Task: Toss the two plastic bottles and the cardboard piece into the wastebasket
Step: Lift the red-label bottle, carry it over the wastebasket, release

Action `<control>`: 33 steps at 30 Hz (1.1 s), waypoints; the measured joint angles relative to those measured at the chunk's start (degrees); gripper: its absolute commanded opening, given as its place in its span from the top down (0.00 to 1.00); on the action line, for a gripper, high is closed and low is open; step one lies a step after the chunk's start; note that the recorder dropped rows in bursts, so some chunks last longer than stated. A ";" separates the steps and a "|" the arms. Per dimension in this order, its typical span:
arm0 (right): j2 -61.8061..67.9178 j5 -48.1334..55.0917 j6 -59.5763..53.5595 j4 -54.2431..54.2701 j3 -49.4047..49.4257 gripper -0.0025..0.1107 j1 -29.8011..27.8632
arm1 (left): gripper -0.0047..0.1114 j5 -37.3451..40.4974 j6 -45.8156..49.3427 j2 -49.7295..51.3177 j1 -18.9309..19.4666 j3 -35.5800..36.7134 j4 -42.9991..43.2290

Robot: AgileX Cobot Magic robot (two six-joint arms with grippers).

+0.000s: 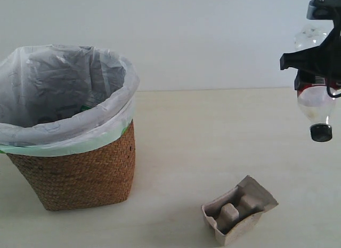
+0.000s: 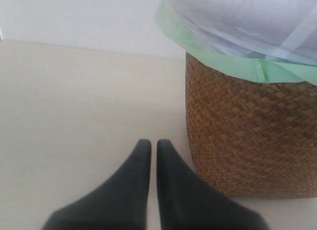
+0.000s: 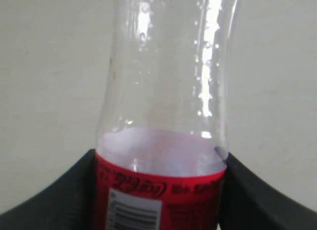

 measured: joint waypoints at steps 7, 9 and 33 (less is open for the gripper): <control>0.14 0.50 0.00 -1.88 0.00 0.98 0.09 | 0.93 0.00 0.00 0.00 0.00 0.00 0.00; 0.14 0.73 0.00 -1.97 0.00 0.98 0.09 | 0.93 0.00 0.00 0.00 0.00 0.00 0.00; 6.03 -9.60 -21.24 44.66 -27.90 0.50 26.58 | 0.93 0.00 0.00 0.00 0.00 0.00 0.00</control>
